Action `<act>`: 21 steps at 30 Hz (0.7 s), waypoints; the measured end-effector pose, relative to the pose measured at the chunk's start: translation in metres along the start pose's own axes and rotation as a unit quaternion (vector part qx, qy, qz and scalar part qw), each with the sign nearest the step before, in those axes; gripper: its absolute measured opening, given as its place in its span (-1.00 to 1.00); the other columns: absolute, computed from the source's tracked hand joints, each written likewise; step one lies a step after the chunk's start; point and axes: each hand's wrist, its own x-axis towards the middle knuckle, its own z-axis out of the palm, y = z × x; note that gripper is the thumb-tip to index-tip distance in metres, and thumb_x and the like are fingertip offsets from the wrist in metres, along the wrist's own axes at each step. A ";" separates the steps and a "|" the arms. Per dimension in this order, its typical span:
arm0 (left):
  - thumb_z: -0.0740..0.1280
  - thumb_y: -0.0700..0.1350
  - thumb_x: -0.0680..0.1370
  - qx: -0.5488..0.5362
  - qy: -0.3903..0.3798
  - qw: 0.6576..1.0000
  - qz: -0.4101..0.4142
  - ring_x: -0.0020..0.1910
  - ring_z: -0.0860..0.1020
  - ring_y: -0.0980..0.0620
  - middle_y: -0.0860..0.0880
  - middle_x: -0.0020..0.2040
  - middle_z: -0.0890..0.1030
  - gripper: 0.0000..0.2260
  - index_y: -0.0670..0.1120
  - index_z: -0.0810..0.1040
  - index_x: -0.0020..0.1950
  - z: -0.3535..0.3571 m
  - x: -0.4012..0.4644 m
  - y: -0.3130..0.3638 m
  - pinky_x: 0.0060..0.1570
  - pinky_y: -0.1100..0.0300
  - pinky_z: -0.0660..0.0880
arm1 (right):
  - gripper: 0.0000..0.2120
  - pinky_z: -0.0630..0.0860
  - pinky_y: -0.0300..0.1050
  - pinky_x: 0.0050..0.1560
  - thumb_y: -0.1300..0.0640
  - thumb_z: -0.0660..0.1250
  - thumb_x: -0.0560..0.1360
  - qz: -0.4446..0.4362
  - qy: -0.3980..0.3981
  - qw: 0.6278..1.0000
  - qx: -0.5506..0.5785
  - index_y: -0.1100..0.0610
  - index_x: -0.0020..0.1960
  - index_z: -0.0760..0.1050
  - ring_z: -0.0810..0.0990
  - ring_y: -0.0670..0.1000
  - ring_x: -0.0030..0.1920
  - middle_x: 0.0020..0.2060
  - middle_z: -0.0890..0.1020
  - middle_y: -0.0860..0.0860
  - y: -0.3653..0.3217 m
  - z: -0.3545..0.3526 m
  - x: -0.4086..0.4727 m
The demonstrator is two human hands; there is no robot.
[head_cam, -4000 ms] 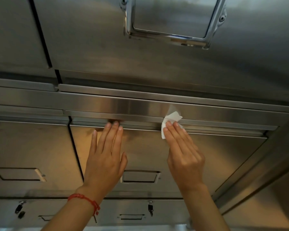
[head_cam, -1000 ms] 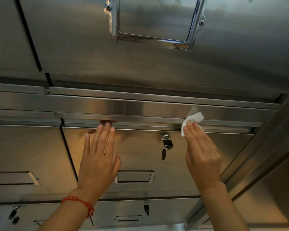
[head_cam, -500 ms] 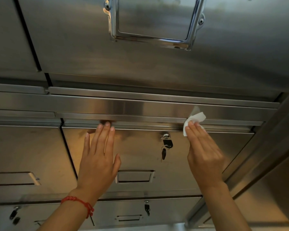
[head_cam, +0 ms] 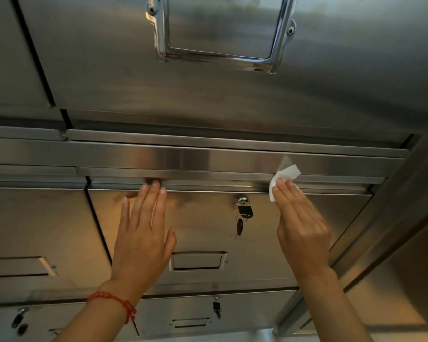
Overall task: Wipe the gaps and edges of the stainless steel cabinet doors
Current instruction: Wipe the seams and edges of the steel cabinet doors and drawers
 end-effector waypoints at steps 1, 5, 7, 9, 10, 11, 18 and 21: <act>0.11 -0.06 0.48 -0.001 0.001 1.000 0.000 0.42 0.20 -0.20 -0.30 0.40 0.33 -0.45 -0.30 0.22 0.42 0.000 0.000 0.000 0.37 -0.18 0.11 | -0.61 0.51 0.14 0.13 0.49 0.44 0.33 0.009 0.001 1.000 -0.003 0.35 0.14 0.57 0.54 0.16 0.18 0.13 0.59 0.24 0.003 -0.001 -0.001; 0.10 -0.05 0.49 0.001 -0.005 1.000 -0.001 0.42 0.21 -0.21 -0.30 0.40 0.33 -0.46 -0.31 0.24 0.41 -0.001 0.000 -0.001 0.34 -0.24 0.19 | -0.64 0.53 0.15 0.08 0.50 0.43 0.35 0.053 0.020 0.998 -0.009 0.36 0.14 0.56 0.55 0.19 0.15 0.12 0.58 0.25 0.008 -0.004 -0.003; 0.10 -0.05 0.49 0.001 -0.009 1.000 -0.002 0.42 0.22 -0.22 -0.30 0.40 0.33 -0.46 -0.31 0.23 0.41 0.000 0.000 0.000 0.33 -0.25 0.21 | -0.68 0.54 0.15 0.09 0.48 0.39 0.39 0.048 0.025 0.999 -0.008 0.36 0.14 0.57 0.54 0.18 0.16 0.12 0.58 0.25 0.002 -0.002 -0.002; 0.09 -0.05 0.49 0.003 -0.009 1.000 -0.002 0.42 0.21 -0.22 -0.31 0.40 0.33 -0.46 -0.31 0.23 0.41 0.000 0.000 0.000 0.34 -0.24 0.19 | -0.67 0.51 0.15 0.12 0.49 0.40 0.38 0.024 0.020 1.000 -0.003 0.35 0.13 0.57 0.54 0.17 0.16 0.11 0.59 0.24 -0.007 0.001 0.001; 0.09 -0.05 0.49 0.004 -0.007 1.000 -0.002 0.42 0.21 -0.22 -0.31 0.40 0.33 -0.46 -0.31 0.23 0.41 0.000 0.000 0.000 0.34 -0.23 0.18 | -0.65 0.50 0.15 0.13 0.49 0.42 0.36 0.012 0.015 1.000 0.000 0.35 0.13 0.57 0.55 0.17 0.16 0.11 0.59 0.24 -0.010 0.002 0.001; 0.09 -0.05 0.49 0.003 -0.006 1.000 -0.002 0.42 0.21 -0.22 -0.31 0.40 0.33 -0.46 -0.31 0.23 0.41 0.000 0.000 0.000 0.35 -0.23 0.17 | -0.64 0.49 0.15 0.14 0.48 0.42 0.34 0.002 0.011 1.000 0.002 0.35 0.13 0.58 0.56 0.17 0.15 0.11 0.60 0.24 -0.011 0.003 0.002; 0.09 -0.05 0.49 0.003 -0.001 1.000 0.003 0.43 0.19 -0.21 -0.30 0.40 0.32 -0.46 -0.29 0.21 0.42 0.002 0.000 -0.002 0.36 -0.22 0.16 | -0.63 0.47 0.15 0.15 0.48 0.43 0.33 0.029 0.013 0.999 -0.018 0.35 0.14 0.57 0.53 0.16 0.17 0.13 0.59 0.24 -0.006 -0.001 0.000; 0.10 -0.06 0.49 0.001 0.001 1.000 0.004 0.43 0.19 -0.21 -0.30 0.41 0.31 -0.45 -0.30 0.21 0.42 0.003 -0.001 -0.002 0.37 -0.20 0.13 | -0.71 0.49 0.13 0.14 0.44 0.37 0.40 0.011 0.022 1.000 -0.008 0.35 0.13 0.58 0.57 0.18 0.15 0.11 0.59 0.24 -0.018 0.004 0.003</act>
